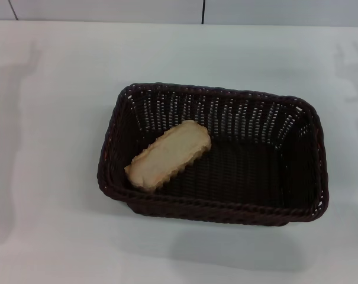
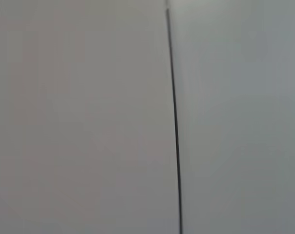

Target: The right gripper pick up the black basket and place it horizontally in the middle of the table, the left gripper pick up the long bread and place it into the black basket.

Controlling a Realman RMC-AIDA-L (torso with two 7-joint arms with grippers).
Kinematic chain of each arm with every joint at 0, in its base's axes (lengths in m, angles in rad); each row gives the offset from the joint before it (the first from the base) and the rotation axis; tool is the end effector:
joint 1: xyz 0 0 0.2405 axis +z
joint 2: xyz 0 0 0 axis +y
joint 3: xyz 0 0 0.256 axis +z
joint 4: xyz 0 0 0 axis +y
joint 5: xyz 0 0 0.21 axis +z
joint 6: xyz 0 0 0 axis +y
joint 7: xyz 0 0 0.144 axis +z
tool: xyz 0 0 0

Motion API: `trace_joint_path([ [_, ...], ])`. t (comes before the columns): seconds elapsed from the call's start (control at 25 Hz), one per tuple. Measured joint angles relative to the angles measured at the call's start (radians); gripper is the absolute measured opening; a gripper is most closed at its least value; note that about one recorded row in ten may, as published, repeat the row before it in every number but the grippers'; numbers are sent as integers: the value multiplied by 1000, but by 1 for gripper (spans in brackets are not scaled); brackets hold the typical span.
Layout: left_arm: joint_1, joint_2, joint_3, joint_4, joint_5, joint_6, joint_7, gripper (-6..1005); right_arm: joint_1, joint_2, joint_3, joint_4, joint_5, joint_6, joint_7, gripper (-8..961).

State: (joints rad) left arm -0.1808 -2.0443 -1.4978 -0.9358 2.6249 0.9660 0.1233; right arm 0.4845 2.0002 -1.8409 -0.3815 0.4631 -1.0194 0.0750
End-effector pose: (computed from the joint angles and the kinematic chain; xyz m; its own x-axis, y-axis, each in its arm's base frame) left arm -0.2657 0.3531 0.1153 0.6679 -0.4441 0.5972 0.7112 0.1443 -0.6881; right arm 0.2850 0.3932 0.0382 0.7422 0.2059 -0.6377 -0.6245 -0.1325 -0.7697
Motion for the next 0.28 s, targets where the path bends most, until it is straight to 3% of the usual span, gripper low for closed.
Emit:
trace_joint_path([
  [0.08, -9, 5, -20, 37, 42, 1, -81, 862, 8, 0, 8, 0, -3, 18, 0, 365],
  [0.12, -40, 21, -60, 128, 143, 4, -306, 862, 13, 0, 15, 0, -4, 27, -1, 365],
  [0.16, -52, 28, -68, 159, 174, 6, -380, 862, 15, 0, 23, 0, -6, 33, -1, 365],
  [0.28, -67, 37, -77, 201, 208, 10, -462, 862, 12, 9, 58, -2, -7, 26, -6, 365],
])
